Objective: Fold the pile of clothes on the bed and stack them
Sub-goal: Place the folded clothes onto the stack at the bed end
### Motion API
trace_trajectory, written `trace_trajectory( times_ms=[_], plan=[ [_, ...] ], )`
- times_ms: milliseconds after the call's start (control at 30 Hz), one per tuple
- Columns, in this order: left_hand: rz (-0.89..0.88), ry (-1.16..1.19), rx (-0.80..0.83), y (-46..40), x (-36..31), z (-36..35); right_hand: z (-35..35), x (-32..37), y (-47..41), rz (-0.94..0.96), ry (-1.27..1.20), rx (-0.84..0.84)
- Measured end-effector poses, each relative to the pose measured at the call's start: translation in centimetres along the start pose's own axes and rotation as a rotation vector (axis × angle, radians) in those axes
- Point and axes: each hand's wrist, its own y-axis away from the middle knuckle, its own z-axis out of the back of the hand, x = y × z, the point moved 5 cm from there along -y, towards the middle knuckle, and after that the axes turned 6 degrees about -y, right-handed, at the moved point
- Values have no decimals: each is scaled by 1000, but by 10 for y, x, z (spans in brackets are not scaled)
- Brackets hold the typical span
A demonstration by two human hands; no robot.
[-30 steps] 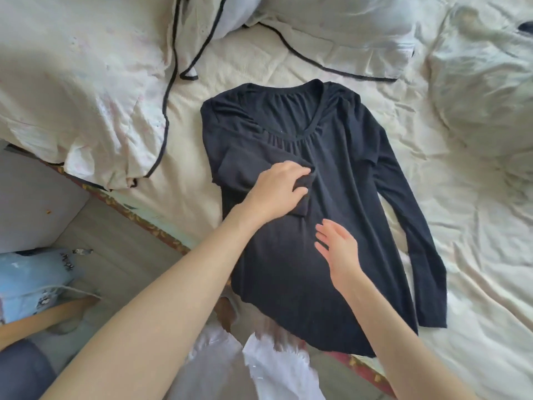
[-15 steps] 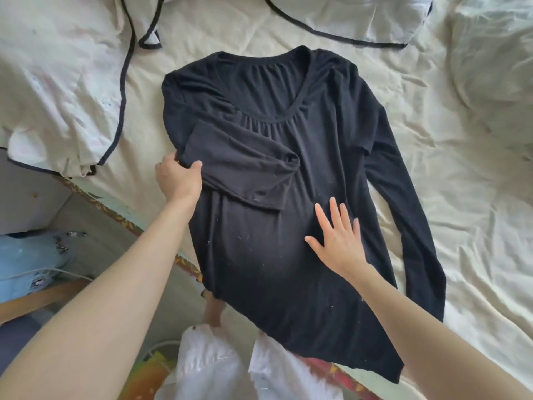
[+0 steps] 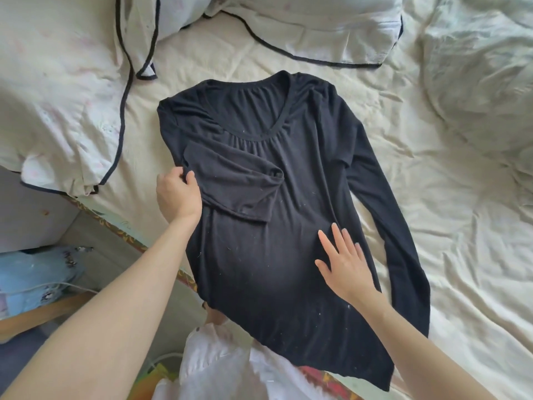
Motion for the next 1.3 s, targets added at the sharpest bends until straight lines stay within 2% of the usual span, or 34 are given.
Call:
trace_trajectory(
  times_ms=[133, 233, 300, 400, 500, 567, 633, 733, 867, 1067, 1233, 1300],
  plan=[
    [-114, -45, -92, 13, -3, 9, -8, -3, 1, -17, 76, 44],
    [-269, 73, -98, 30, -21, 17, -6, -3, -3, 2, -17, 72],
    [-390, 189, -32, 50, -45, 18, 5, -4, -3, -47, -320, 42],
    [-604, 303, 146, 100, -86, 6, 28, -18, 5, -339, -1071, -137],
    [-759, 314, 549, 164, -113, -29, 34, -42, 16, -508, -1709, -212],
    [-854, 178, 800, 199, -114, -55, 33, -58, 21, -521, -1879, -187],
    [-882, 87, 873, 209, -102, -70, 29, -65, 22, -531, -1832, -131],
    [-808, 33, 723, 186, -78, -71, 25, -66, 15, -563, -1722, -91],
    [-775, -175, 475, 140, -45, -66, 27, -62, -2, -652, -1661, -217],
    [-852, -382, 428, 132, -48, -87, 34, -61, -4, -688, -1624, -369],
    [-1079, -280, 283, 143, -69, -82, 29, -78, 31, -657, -1558, -429],
    [-1136, -216, 276, 149, -69, -76, 21, -83, 44, -672, -1528, -436]
  ],
)
